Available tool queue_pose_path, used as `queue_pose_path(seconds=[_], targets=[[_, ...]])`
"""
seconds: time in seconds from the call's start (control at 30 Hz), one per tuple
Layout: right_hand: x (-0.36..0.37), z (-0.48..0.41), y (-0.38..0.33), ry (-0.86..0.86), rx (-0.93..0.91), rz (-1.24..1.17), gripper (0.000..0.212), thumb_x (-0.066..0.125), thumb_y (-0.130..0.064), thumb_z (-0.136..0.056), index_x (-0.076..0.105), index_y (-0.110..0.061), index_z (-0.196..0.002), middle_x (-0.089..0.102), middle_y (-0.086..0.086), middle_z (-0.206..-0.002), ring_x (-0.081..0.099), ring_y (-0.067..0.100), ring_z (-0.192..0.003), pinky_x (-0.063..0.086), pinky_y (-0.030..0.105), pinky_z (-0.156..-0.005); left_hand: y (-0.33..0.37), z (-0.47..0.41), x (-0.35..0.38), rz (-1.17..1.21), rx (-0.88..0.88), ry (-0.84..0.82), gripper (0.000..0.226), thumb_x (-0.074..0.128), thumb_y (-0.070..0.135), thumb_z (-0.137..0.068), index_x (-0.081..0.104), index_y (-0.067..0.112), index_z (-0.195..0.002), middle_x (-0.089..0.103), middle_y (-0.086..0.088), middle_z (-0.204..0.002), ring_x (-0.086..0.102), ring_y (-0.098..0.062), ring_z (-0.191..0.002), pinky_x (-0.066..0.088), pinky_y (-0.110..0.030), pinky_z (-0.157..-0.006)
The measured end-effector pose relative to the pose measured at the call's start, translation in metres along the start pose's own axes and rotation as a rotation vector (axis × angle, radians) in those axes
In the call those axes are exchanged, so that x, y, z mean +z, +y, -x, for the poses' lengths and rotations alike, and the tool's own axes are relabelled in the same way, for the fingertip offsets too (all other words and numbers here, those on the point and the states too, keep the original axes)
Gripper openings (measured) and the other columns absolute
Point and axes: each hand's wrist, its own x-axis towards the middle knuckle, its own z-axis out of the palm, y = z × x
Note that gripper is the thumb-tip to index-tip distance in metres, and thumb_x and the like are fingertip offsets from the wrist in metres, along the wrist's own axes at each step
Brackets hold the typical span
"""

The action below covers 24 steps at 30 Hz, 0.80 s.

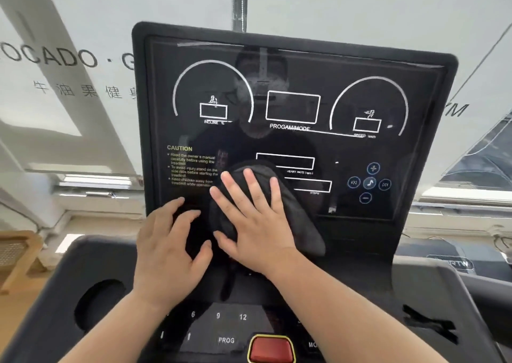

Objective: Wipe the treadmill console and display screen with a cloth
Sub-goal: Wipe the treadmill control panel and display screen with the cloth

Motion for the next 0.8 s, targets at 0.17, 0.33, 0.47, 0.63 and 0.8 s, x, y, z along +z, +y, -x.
queue_pose_path(seconds=[0.17, 0.33, 0.47, 0.63, 0.8], targets=[[0.009, 0.012, -0.026, -0.056, 0.003, -0.013, 0.078, 0.047, -0.057, -0.099, 0.013, -0.032, -0.164, -0.001, -0.005, -0.174, -0.006, 0.029, -0.159, -0.013, 0.061, -0.123, -0.033, 0.039, -0.007, -0.009, -0.163, -0.065, 0.050, 0.052, 0.041, -0.081, 0.064, 0.014, -0.122, 0.054, -0.010, -0.138, 0.049, -0.033, -0.127, 0.037, -0.053, -0.107], [0.014, 0.009, -0.068, -0.136, -0.098, -0.001, 0.067, 0.038, -0.043, -0.107, 0.008, -0.027, -0.165, -0.005, -0.001, -0.174, -0.007, 0.031, -0.159, -0.014, 0.061, -0.124, -0.077, 0.086, -0.021, -0.053, -0.295, -0.169, 0.051, 0.047, 0.045, -0.084, 0.065, 0.015, -0.121, 0.056, -0.009, -0.137, 0.049, -0.036, -0.127, 0.036, -0.052, -0.108], [0.019, 0.008, -0.105, -0.239, -0.192, -0.047, 0.062, 0.034, -0.039, -0.108, 0.012, -0.025, -0.165, -0.001, -0.001, -0.174, -0.010, 0.029, -0.159, -0.022, 0.059, -0.121, -0.086, 0.107, -0.036, -0.014, -0.343, -0.167, 0.053, 0.048, 0.048, -0.083, 0.064, 0.015, -0.122, 0.061, -0.006, -0.131, 0.052, -0.032, -0.122, 0.038, -0.049, -0.106], [0.007, -0.002, -0.129, -0.199, -0.134, -0.197, 0.063, 0.038, -0.050, -0.105, 0.033, -0.020, -0.160, 0.023, 0.002, -0.170, 0.015, 0.027, -0.157, 0.009, 0.050, -0.126, -0.070, 0.102, -0.036, 0.098, -0.322, -0.192, 0.059, 0.053, 0.051, -0.081, 0.063, 0.015, -0.126, 0.066, 0.000, -0.121, 0.056, -0.023, -0.113, 0.034, -0.030, -0.102], [-0.001, -0.007, -0.095, -0.011, -0.062, -0.054, 0.058, 0.052, -0.021, -0.094, 0.046, -0.019, -0.152, 0.044, 0.003, -0.158, 0.036, 0.031, -0.143, 0.031, 0.046, -0.105, -0.048, 0.072, -0.020, 0.027, -0.361, -0.224, 0.053, 0.068, 0.055, -0.082, 0.065, 0.018, -0.120, 0.064, -0.001, -0.109, 0.057, -0.026, -0.102, 0.048, -0.040, -0.090]])
